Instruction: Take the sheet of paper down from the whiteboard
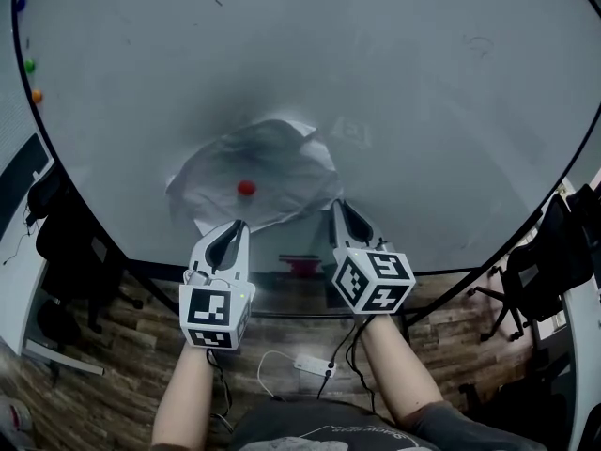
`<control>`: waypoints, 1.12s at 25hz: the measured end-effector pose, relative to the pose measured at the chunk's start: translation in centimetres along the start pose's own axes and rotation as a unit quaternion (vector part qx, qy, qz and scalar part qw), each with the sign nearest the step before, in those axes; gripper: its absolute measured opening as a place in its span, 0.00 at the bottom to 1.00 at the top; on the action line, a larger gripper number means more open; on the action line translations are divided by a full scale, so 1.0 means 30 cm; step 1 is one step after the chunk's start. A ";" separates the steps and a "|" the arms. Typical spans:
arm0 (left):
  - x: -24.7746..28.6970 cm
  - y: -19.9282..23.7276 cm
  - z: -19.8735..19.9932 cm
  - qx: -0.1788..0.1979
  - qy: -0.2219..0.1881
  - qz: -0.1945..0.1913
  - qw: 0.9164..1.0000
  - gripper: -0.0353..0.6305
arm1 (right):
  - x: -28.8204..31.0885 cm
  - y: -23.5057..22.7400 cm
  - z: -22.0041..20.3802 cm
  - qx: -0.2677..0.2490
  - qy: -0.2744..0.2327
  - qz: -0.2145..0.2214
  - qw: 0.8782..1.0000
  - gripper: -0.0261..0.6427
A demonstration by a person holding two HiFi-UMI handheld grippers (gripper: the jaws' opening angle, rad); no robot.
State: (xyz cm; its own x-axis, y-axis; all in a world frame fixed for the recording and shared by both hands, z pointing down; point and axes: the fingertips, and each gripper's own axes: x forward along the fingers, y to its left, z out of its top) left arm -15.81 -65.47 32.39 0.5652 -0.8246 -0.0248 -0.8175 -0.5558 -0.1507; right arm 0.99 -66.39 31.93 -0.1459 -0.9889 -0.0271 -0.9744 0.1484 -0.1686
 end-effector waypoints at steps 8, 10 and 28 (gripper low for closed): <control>0.066 0.030 0.073 0.034 -0.041 0.041 0.998 0.20 | -0.003 -0.003 -0.003 0.006 -0.002 0.001 1.000 0.08; 0.089 0.032 0.081 0.043 -0.042 0.051 0.997 0.27 | -0.004 -0.005 -0.003 0.008 -0.002 0.000 1.000 0.08; 0.154 0.057 0.078 0.031 -0.029 0.119 0.992 0.24 | 0.001 -0.010 -0.004 0.007 -0.002 0.006 1.000 0.08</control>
State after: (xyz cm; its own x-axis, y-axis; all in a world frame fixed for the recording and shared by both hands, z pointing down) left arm -14.35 -69.99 29.71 0.3643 -0.9231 -0.1236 -0.9212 -0.3377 -0.1933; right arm 1.26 -66.47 32.11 -0.1567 -0.9871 -0.0324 -0.9703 0.1600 -0.1814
